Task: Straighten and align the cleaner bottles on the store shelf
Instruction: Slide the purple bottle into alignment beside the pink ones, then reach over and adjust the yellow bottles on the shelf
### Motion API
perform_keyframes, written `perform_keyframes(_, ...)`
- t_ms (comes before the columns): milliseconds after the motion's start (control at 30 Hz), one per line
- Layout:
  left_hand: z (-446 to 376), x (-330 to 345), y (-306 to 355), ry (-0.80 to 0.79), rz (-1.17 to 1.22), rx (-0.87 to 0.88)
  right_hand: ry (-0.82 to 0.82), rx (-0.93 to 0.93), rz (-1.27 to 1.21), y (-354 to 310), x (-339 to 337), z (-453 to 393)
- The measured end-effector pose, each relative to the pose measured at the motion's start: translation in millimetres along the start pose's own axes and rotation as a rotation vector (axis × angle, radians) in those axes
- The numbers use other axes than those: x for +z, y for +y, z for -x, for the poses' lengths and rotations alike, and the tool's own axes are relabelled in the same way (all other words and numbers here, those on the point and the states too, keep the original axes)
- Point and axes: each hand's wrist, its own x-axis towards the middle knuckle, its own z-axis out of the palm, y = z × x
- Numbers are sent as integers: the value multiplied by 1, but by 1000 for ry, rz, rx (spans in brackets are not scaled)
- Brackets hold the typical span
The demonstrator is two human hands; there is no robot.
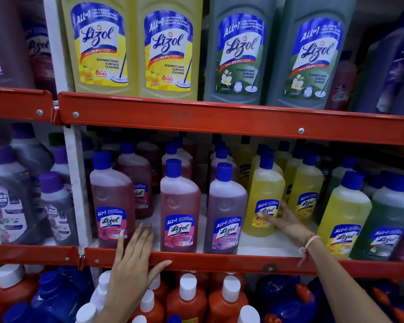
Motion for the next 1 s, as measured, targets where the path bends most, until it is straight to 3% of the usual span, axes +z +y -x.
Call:
perform_keyframes(367, 1, 1, 1, 58, -25, 28, -143, -79, 33, 3, -10, 49)
perform_keyframes(733, 2, -2, 1, -20, -27, 6, -70, -102, 70, 4, -6, 67)
perform_keyframes(867, 2, -11, 3, -104, 38, -20, 126, -159, 106, 1, 9, 87)
perform_keyframes(1000, 6, -23, 14, -38, 303, -115, 581, -370, 83, -9, 41, 112)
